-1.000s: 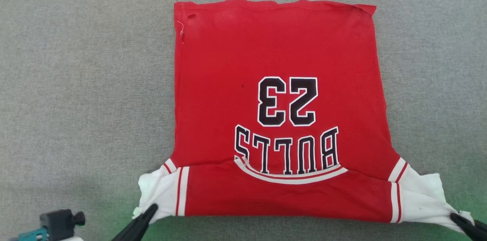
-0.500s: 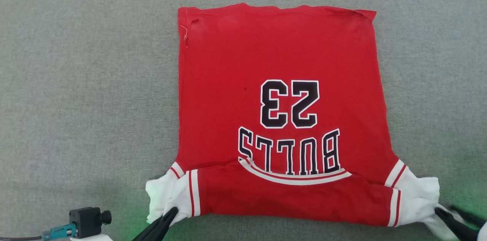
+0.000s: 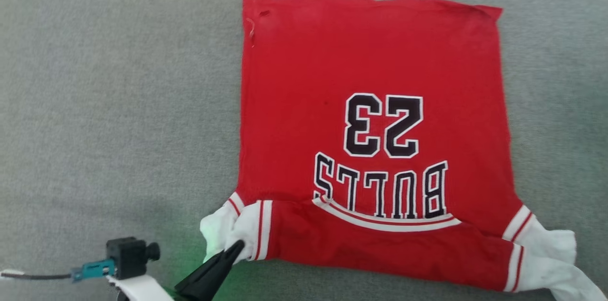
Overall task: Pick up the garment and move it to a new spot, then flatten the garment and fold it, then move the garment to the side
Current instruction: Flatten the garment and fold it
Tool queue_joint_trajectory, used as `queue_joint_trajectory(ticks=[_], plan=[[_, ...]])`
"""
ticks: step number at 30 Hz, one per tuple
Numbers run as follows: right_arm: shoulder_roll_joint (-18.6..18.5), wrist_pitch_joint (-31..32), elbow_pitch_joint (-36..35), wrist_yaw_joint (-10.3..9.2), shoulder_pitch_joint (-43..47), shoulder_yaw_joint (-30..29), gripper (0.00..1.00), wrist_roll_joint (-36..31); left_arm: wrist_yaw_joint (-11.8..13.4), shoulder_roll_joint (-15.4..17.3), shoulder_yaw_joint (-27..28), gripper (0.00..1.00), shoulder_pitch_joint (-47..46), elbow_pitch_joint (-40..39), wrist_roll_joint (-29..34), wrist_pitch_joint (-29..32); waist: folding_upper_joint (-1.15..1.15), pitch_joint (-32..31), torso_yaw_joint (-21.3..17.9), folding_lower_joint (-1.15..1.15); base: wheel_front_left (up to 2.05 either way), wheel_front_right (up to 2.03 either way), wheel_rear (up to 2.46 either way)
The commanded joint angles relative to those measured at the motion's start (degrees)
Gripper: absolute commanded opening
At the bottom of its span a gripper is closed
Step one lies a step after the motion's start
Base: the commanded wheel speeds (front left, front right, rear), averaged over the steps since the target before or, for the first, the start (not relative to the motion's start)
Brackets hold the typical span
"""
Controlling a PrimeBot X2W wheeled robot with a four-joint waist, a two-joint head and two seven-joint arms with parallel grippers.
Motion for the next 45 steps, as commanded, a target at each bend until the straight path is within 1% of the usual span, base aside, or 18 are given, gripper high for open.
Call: queue_joint_trajectory(ticks=[1, 6, 10, 13, 18, 23, 25, 26, 27, 28, 29, 30, 35, 38, 41, 45], plan=[[0.8, 0.5, 2.2, -0.03, -3.8, 1.6, 1.0, -1.4, 0.1, -0.2, -0.6, 0.0, -1.4, -0.3, 0.8, -0.1, 0.0, 1.3, 1.3, 0.0, 0.0, 0.0, 0.0], [4.2, 2.6, 14.9, -0.03, -21.0, 9.9, 1.0, -6.5, 0.1, -0.9, -2.4, 0.0, -4.7, -0.8, 2.0, -0.1, 0.0, 4.0, 3.5, 0.0, 0.0, 0.0, 0.0], [5.3, 4.9, 25.0, -0.03, -31.6, 15.2, 1.0, -8.4, 0.1, -1.4, -3.1, 0.0, -6.7, -1.3, 2.8, -0.1, 0.0, 6.1, 5.1, 0.0, 0.0, 0.0, 0.0], [5.6, 7.1, 31.4, -0.03, -37.5, 18.4, 1.0, -9.4, 0.1, -1.8, -3.5, 0.0, -7.8, -1.3, 3.3, -0.1, 0.0, 7.5, 6.1, 0.0, 0.0, 0.0, 0.0], [6.2, 9.3, 38.5, -0.03, -43.6, 23.5, 1.0, -9.2, 0.1, -3.0, -4.2, 0.0, -9.2, -1.1, 3.8, -0.1, 0.0, 9.0, 7.3, 0.0, 0.0, 0.0, 0.0], [6.1, 12.2, 42.9, -0.02, -45.5, 28.5, 1.0, -7.8, 0.1, -3.8, -4.9, 0.0, -10.3, -0.7, 4.0, -0.1, 0.0, 9.7, 7.7, 0.0, 0.0, 0.0, 0.0], [5.9, 11.9, 43.8, -0.02, -45.5, 29.8, 1.0, -7.0, 0.1, -4.1, -5.0, 0.0, -10.6, -0.4, 3.9, -0.1, 0.0, 9.7, 7.7, 0.0, 0.0, 0.0, 0.0], [5.8, 11.4, 44.2, -0.02, -45.7, 30.2, 0.65, -6.6, 0.1, -4.3, -5.1, 0.0, -10.8, -0.3, 3.8, -0.1, 0.0, 9.6, 7.7, 0.0, 0.0, 0.0, 0.0], [5.5, 10.7, 44.5, -0.02, -45.8, 30.6, 0.35, -6.4, 0.1, -4.4, -5.1, 0.0, -11.0, -0.1, 3.7, -0.1, 0.0, 9.5, 7.6, 0.0, 0.0, 0.0, 0.0], [5.5, 10.7, 44.5, -0.02, -45.8, 30.6, 0.35, -6.4, 0.1, -4.4, -5.1, 0.0, -11.0, -0.1, 3.7, -0.1, 0.0, 9.5, 7.6, 0.0, 0.0, 0.0, 0.0], [5.3, 10.0, 44.9, -0.02, -45.8, 30.8, 0.12, -6.1, 0.1, -4.4, -5.2, 0.0, -11.1, 0.1, 3.7, -0.1, 0.0, 9.3, 7.6, 0.0, 0.0, 0.0, 0.0], [5.0, 9.2, 45.3, -0.02, -45.8, 31.0, 0.0, -5.8, 0.1, -4.5, -5.2, 0.0, -11.2, 0.3, 3.6, -0.1, 0.0, 9.1, 7.5, 0.0, 0.0, 0.0, 0.0], [4.4, 4.6, 46.7, -0.03, -46.1, 30.9, 0.0, -3.8, 0.1, -4.3, -4.5, 0.0, -10.7, 1.0, 2.9, -0.1, 0.0, 7.3, 6.2, 0.0, 0.0, 0.0, 0.0], [3.2, 2.6, 46.3, -0.03, -44.5, 31.1, 0.0, -1.9, 0.1, -3.9, -4.0, 0.0, -9.9, 1.4, 2.8, -0.1, 0.0, 5.8, 5.3, 0.0, 0.0, 0.0, 0.0], [0.5, 1.7, 43.5, -0.03, -40.9, 32.3, 0.0, 0.5, 0.1, -3.5, -3.3, 0.0, -9.0, 1.9, 2.6, -0.1, 0.0, 4.1, 4.2, 0.0, 0.0, 0.0, 0.0], [-4.2, 2.9, 35.9, -0.03, -31.1, 33.0, 0.0, 6.9, 0.1, -2.8, -2.0, 0.0, -7.8, 2.8, 3.6, -0.1, 0.0, 1.7, 2.4, 0.0, 0.0, 0.0, 0.0]])
